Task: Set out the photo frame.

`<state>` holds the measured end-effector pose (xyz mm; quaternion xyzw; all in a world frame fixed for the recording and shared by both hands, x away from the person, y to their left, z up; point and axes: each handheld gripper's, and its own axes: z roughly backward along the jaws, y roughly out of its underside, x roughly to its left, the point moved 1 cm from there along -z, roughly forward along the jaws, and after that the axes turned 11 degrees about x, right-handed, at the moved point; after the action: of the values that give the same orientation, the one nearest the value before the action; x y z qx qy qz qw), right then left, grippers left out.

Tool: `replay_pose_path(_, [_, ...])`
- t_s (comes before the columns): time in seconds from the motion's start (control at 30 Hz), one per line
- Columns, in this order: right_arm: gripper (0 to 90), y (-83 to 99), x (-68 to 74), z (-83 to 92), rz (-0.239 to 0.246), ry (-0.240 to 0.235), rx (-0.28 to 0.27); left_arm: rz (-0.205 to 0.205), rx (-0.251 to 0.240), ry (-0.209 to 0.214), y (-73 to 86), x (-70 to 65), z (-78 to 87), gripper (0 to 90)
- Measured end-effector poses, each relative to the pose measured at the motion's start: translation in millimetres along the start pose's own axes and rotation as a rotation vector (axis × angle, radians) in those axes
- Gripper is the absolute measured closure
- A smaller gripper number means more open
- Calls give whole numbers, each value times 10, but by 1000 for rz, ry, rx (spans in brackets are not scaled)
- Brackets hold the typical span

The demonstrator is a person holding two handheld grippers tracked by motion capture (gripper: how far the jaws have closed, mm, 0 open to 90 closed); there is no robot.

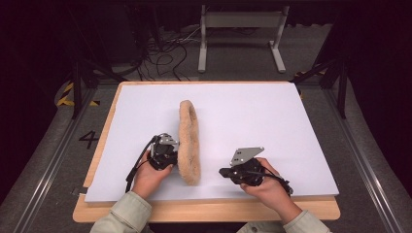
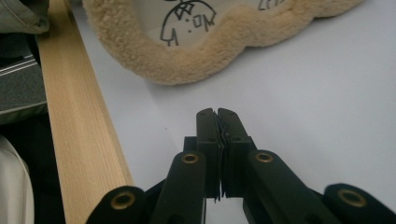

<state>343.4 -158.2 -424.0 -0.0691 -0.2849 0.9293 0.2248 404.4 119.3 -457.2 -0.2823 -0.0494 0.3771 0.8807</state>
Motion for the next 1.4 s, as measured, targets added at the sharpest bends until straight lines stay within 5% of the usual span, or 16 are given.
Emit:
replay_pose_path(0.33, [898,-227,219,-381,124,-71,58,65,-38,10,286,-40,276,813])
replay_pose_path(0.6, [900,-371,346,-566,168,-119,74,92,-84,52,473,-91,460,780])
replay_pose_path(0.73, [900,-459,375,-661,149,-141,57,106,-105,43,585,-93,572,767])
replay_pose_path(0.97, [900,-636,444,-820,142,-119,16,173,-121,23,689,18,639,760])
replay_pose_path(1.03, [900,-701,444,-888,116,-96,-9,202,-112,-25,743,55,664,757])
replay_pose_path(1.4, [871,-839,388,-1024,92,-8,-50,240,-126,-45,943,74,794,753])
